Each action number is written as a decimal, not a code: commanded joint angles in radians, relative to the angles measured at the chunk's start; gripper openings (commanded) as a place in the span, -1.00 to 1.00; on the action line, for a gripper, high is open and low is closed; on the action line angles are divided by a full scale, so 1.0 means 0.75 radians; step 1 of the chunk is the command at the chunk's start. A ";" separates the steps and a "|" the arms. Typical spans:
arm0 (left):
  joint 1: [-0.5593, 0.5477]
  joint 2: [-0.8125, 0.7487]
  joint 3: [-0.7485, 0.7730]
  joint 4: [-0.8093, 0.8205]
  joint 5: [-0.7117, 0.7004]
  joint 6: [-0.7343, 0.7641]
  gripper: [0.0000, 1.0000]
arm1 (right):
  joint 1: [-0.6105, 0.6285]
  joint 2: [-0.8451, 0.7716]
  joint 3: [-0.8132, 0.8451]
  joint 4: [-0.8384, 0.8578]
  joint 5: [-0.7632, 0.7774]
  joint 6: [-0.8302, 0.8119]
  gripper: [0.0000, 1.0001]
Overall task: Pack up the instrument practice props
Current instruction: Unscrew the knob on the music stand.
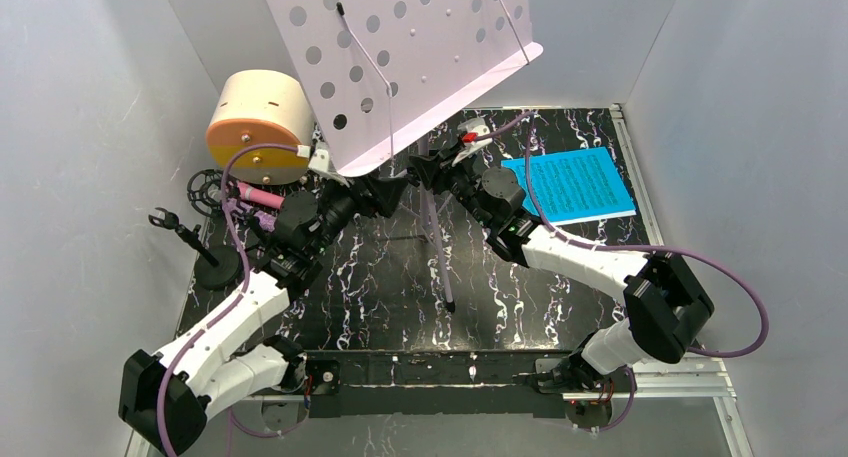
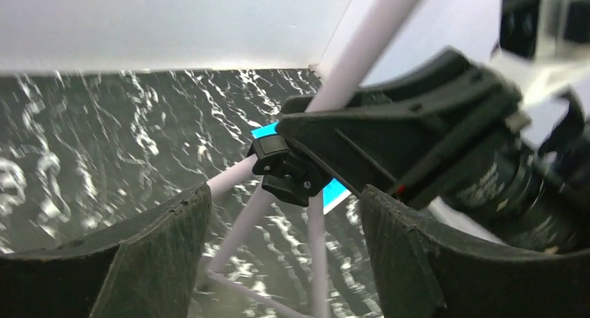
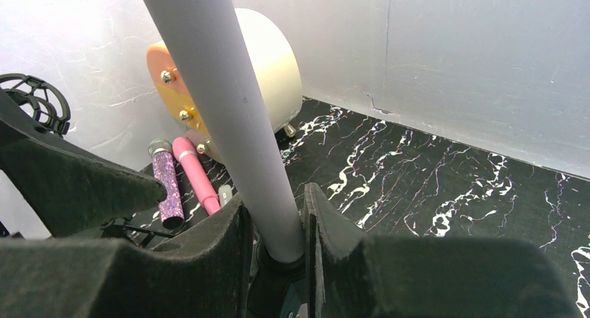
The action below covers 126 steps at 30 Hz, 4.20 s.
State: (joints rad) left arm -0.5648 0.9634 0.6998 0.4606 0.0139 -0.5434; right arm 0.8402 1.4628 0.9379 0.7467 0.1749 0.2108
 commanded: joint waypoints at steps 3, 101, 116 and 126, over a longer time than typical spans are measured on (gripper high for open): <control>0.002 -0.033 -0.089 0.182 0.356 0.966 0.57 | 0.031 0.015 -0.047 -0.180 -0.048 0.194 -0.97; -0.038 0.017 -0.154 0.196 0.496 1.928 0.68 | 0.026 0.035 -0.046 -0.167 -0.098 0.247 -0.97; -0.117 0.200 -0.107 0.316 0.414 2.174 0.32 | 0.021 0.022 -0.054 -0.167 -0.094 0.250 -0.97; -0.118 0.314 -0.029 0.374 0.296 1.845 0.03 | 0.021 0.015 -0.062 -0.166 -0.088 0.255 -0.97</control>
State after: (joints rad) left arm -0.6502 1.1843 0.6220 0.6960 0.3008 0.9905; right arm 0.8383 1.4723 0.9382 0.7628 0.1432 0.2333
